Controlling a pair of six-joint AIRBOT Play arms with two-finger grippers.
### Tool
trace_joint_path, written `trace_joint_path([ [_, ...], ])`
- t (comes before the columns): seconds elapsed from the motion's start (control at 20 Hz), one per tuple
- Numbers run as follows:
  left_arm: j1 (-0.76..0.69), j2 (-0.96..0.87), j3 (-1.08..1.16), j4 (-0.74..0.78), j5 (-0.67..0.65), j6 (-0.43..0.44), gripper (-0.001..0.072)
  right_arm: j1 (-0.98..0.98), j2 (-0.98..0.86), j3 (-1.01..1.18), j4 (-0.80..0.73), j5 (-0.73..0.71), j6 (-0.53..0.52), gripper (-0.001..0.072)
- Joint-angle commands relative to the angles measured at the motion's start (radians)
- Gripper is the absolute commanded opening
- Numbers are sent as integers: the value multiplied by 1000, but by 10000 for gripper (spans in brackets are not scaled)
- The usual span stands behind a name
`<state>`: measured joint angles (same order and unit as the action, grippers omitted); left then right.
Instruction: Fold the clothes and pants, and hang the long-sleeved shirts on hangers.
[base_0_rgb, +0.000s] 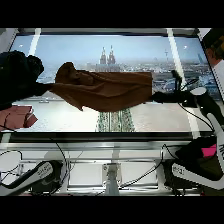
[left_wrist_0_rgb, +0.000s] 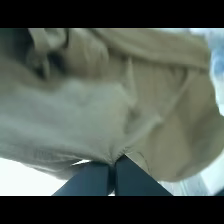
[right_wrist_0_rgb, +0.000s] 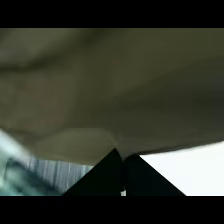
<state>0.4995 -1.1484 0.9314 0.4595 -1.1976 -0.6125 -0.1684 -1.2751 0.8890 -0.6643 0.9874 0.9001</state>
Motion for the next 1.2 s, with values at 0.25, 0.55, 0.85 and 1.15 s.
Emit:
trace_joint_path([
  [0.25,180,193,92,-478,-11,0,17,0,319,298,-14,-108,-45,9],
  [0.55,231,330,92,-983,-27,-85,15,0,555,489,-237,-142,95,8],
  [0.85,231,487,92,-852,-48,-220,14,0,719,582,-479,-76,232,7],
  [1.15,230,463,91,-397,122,-379,14,0,606,582,-563,-28,299,7],
])
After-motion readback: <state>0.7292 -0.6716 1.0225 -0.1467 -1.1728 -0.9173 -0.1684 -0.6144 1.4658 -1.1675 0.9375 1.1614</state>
